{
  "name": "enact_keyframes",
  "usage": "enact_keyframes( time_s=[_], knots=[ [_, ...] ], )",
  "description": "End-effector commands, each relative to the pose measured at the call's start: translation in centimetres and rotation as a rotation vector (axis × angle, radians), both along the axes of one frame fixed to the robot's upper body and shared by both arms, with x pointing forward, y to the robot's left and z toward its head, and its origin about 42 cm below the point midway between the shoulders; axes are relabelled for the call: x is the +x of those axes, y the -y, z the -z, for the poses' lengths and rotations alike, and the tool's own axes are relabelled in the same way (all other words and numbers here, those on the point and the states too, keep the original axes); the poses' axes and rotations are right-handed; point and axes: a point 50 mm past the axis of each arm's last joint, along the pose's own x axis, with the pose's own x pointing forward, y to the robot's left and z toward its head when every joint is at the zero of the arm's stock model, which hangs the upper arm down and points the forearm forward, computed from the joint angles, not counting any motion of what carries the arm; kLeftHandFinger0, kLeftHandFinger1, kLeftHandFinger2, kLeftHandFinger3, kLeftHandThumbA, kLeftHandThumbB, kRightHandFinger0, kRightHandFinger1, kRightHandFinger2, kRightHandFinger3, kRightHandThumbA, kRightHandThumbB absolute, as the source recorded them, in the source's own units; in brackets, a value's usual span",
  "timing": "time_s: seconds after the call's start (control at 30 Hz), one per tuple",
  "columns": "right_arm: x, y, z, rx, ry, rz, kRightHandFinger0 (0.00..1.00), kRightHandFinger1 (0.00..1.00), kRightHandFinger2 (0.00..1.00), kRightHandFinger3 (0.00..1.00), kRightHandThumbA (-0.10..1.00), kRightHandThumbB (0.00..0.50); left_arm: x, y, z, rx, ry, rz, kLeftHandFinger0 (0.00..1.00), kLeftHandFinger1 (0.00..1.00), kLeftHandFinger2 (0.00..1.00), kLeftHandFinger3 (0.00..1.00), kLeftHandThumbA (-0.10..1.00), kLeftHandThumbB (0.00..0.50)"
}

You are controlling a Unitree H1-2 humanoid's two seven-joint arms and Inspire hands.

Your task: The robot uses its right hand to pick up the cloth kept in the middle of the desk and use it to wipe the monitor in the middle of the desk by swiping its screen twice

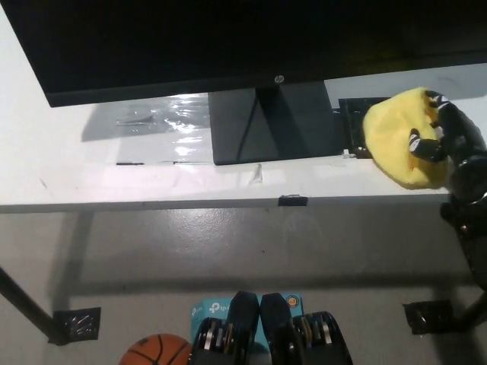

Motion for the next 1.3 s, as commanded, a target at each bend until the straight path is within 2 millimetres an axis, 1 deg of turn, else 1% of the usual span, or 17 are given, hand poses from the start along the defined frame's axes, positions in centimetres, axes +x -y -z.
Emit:
enact_keyframes(
  time_s=[0.0, 0.07, 0.23, 0.53, 0.67, 0.7, 0.77, 0.83, 0.87, 0.9, 0.93, 0.97, 1.07, 1.1, 1.17, 1.2, 1.27],
  knots=[
    [0.4, -1.6, -4.3, -0.058, 0.113, -0.028, 1.0, 1.0, 1.0, 1.0, 0.45, 0.459, -0.4, -1.1, -1.7, 0.041, 0.021, 0.016, 0.55, 0.57, 0.71, 0.92, 0.16, 0.008],
    [0.4, -2.0, -4.7, -0.061, 0.134, -0.03, 1.0, 1.0, 1.0, 1.0, 0.46, 0.499, -0.3, -1.1, -1.8, 0.039, 0.017, 0.016, 0.56, 0.58, 0.72, 0.93, 0.16, 0.003],
    [-0.1, -2.7, -6.1, -0.073, 0.176, -0.055, 1.0, 1.0, 1.0, 1.0, 0.57, 0.5, -0.3, -1.2, -2.0, 0.041, 0.025, 0.017, 0.57, 0.58, 0.72, 0.91, 0.14, 0.003],
    [-1.2, -2.2, -8.0, -0.079, 0.199, -0.084, 1.0, 1.0, 1.0, 1.0, 0.58, 0.5, -0.1, -1.6, -1.6, 0.051, 0.029, 0.017, 0.55, 0.57, 0.69, 0.91, 0.18, 0.013],
    [-3.5, -1.4, -8.8, -0.032, 0.237, -0.113, 1.0, 1.0, 1.0, 1.0, 0.59, 0.5, 0.4, -1.6, -2.2, 0.045, 0.042, 0.021, 0.55, 0.56, 0.7, 0.9, 0.15, 0.006],
    [-6.0, -1.1, -9.2, 0.089, 0.288, -0.168, 1.0, 1.0, 1.0, 1.0, 0.42, 0.431, 0.3, -1.6, -2.2, 0.046, 0.046, 0.02, 0.53, 0.55, 0.69, 0.89, 0.14, 0.004],
    [-9.0, -1.0, -9.4, 0.166, 0.337, -0.208, 1.0, 1.0, 1.0, 1.0, 0.29, 0.338, 0.4, -1.5, -2.4, 0.054, 0.038, 0.023, 0.55, 0.57, 0.7, 0.91, 0.13, 0.0],
    [-12.4, -1.3, -8.2, 0.259, 0.383, -0.236, 0.84, 1.0, 1.0, 1.0, 0.1, 0.203, 0.6, -1.5, -2.3, 0.056, 0.031, 0.021, 0.56, 0.58, 0.71, 0.92, 0.14, 0.002],
    [-14.1, -1.7, -7.3, 0.267, 0.395, -0.235, 0.59, 0.82, 1.0, 1.0, 0.09, 0.167, 0.6, -1.5, -2.2, 0.052, 0.035, 0.023, 0.55, 0.57, 0.7, 0.92, 0.13, 0.001],
    [-16.0, -2.4, -5.9, 0.265, 0.401, -0.232, 0.31, 0.51, 1.0, 1.0, 0.06, 0.18, 0.7, -1.4, -2.2, 0.057, 0.03, 0.025, 0.54, 0.56, 0.7, 0.92, 0.14, 0.001],
    [-17.1, -2.9, -4.8, 0.271, 0.394, -0.23, 0.23, 0.42, 1.0, 1.0, 0.05, 0.173, 0.7, -1.3, -2.2, 0.052, 0.03, 0.023, 0.54, 0.56, 0.7, 0.92, 0.14, 0.001],
    [-18.1, -3.7, -3.3, 0.302, 0.384, -0.224, 0.18, 0.35, 0.91, 0.98, 0.03, 0.188, 0.7, -1.3, -2.2, 0.045, 0.035, 0.018, 0.55, 0.57, 0.7, 0.92, 0.13, 0.002],
    [-19.8, -5.5, 0.7, 0.341, 0.349, -0.225, 0.16, 0.34, 0.76, 0.89, 0.03, 0.178, 0.7, -1.3, -2.2, 0.042, 0.037, 0.022, 0.56, 0.57, 0.71, 0.92, 0.12, 0.0],
    [-20.5, -6.5, 3.0, 0.367, 0.331, -0.219, 0.14, 0.31, 0.69, 0.86, 0.01, 0.183, 0.7, -1.2, -2.2, 0.044, 0.033, 0.023, 0.57, 0.58, 0.72, 0.93, 0.13, 0.0],
    [-20.8, -6.4, 3.6, 0.374, 0.335, -0.203, 0.13, 0.3, 0.65, 0.85, -0.01, 0.183, 1.6, -0.9, -2.3, 0.043, 0.031, 0.035, 0.57, 0.58, 0.72, 0.93, 0.14, 0.0],
    [-20.8, -7.2, 6.1, 0.411, 0.307, -0.189, 0.11, 0.25, 0.59, 0.79, -0.08, 0.198, 1.6, -1.0, -2.1, 0.049, 0.033, 0.04, 0.58, 0.58, 0.72, 0.93, 0.13, 0.002],
    [-20.4, -7.5, 8.3, 0.469, 0.291, -0.164, 0.1, 0.24, 0.56, 0.83, -0.04, 0.169, 1.9, -1.1, -1.9, 0.051, 0.042, 0.044, 0.55, 0.56, 0.7, 0.91, 0.13, 0.005]
  ],
)
